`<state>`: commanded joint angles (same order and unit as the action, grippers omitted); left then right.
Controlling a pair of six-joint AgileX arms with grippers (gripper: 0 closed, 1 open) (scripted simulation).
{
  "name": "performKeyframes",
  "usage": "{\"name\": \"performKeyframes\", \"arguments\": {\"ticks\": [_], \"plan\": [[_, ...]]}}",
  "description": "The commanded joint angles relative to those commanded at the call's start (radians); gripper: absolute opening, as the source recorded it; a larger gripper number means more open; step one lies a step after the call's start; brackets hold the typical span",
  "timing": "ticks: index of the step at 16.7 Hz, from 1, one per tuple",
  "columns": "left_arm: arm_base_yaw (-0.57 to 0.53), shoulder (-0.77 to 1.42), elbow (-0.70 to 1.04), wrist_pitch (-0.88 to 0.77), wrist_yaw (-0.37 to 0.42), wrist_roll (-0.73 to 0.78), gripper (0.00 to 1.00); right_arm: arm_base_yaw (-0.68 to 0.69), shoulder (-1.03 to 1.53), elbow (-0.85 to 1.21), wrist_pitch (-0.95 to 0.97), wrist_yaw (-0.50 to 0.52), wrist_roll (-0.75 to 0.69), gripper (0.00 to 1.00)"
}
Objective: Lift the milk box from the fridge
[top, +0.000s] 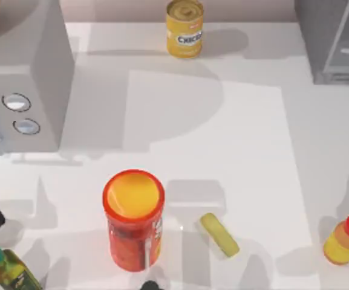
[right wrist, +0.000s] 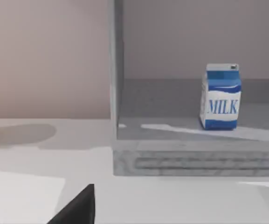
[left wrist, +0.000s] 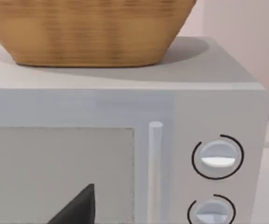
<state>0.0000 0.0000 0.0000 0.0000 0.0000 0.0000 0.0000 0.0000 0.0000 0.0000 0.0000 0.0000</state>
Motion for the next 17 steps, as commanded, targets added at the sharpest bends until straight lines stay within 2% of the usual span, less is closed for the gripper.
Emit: {"name": "performKeyframes", "arguments": {"ticks": [4, 7, 17], "plan": [[0.0, 0.0, 0.0, 0.0, 0.0, 0.0, 1.0, -0.011, 0.03, 0.005, 0.031, -0.012, -0.001, 1.0], [0.0, 0.0, 0.0, 0.0, 0.0, 0.0, 1.0, -0.055, 0.155, 0.023, 0.157, -0.054, -0.004, 1.0], [0.0, 0.0, 0.0, 0.0, 0.0, 0.0, 1.0, -0.312, 1.051, 0.105, 0.942, -0.297, 0.004, 1.0]]}}
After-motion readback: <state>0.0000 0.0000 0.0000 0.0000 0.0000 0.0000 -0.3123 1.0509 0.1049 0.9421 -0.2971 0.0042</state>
